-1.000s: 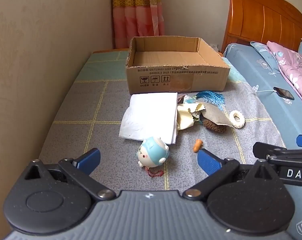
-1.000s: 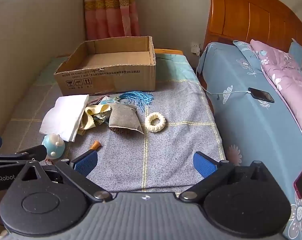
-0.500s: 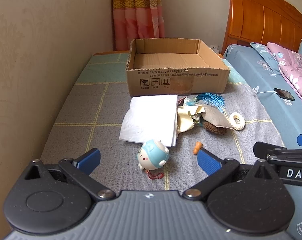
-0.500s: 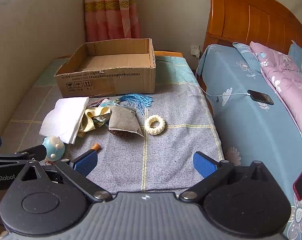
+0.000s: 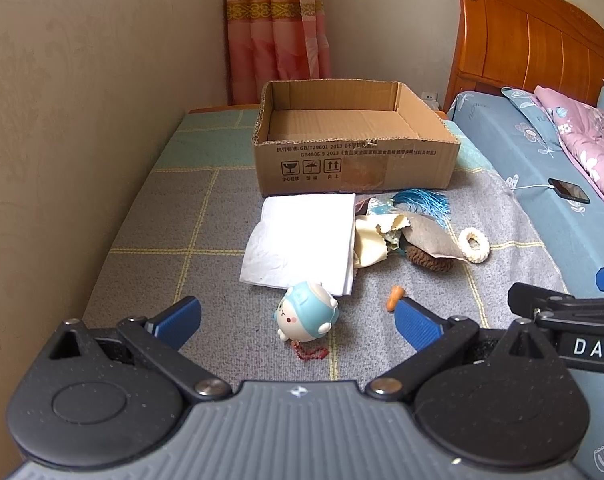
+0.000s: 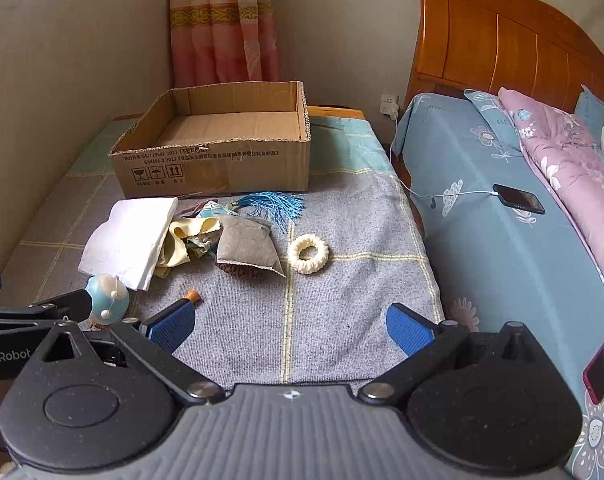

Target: Organize soft objects

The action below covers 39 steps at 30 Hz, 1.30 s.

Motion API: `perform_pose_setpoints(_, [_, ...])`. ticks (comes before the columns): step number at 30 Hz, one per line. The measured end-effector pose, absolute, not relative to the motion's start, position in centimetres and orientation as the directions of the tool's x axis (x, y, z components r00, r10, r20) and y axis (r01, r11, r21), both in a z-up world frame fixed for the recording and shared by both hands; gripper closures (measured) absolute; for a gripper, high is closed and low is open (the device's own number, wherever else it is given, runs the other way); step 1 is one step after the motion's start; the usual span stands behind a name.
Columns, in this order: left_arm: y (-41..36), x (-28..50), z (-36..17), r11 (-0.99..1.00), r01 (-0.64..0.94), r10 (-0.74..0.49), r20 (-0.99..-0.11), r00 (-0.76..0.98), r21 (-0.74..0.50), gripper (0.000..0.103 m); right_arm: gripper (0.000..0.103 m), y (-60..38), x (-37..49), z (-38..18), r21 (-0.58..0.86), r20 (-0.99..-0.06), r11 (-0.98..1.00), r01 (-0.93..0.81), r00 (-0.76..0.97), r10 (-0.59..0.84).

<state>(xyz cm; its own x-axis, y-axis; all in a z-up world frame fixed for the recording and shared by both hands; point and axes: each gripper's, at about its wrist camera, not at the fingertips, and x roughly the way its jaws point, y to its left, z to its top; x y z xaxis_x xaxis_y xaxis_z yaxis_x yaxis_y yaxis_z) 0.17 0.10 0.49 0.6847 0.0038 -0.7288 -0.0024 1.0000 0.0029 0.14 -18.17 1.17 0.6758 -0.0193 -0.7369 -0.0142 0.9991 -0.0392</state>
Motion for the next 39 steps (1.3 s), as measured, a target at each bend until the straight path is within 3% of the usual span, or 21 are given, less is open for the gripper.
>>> perform_pose_setpoints(39, [0.18, 0.79, 0.63, 1.000, 0.008, -0.005, -0.721, 0.693, 0.002, 0.001, 0.000, -18.03, 0.43, 1.51, -0.038, -0.723, 0.999, -0.037, 0.691, -0.002])
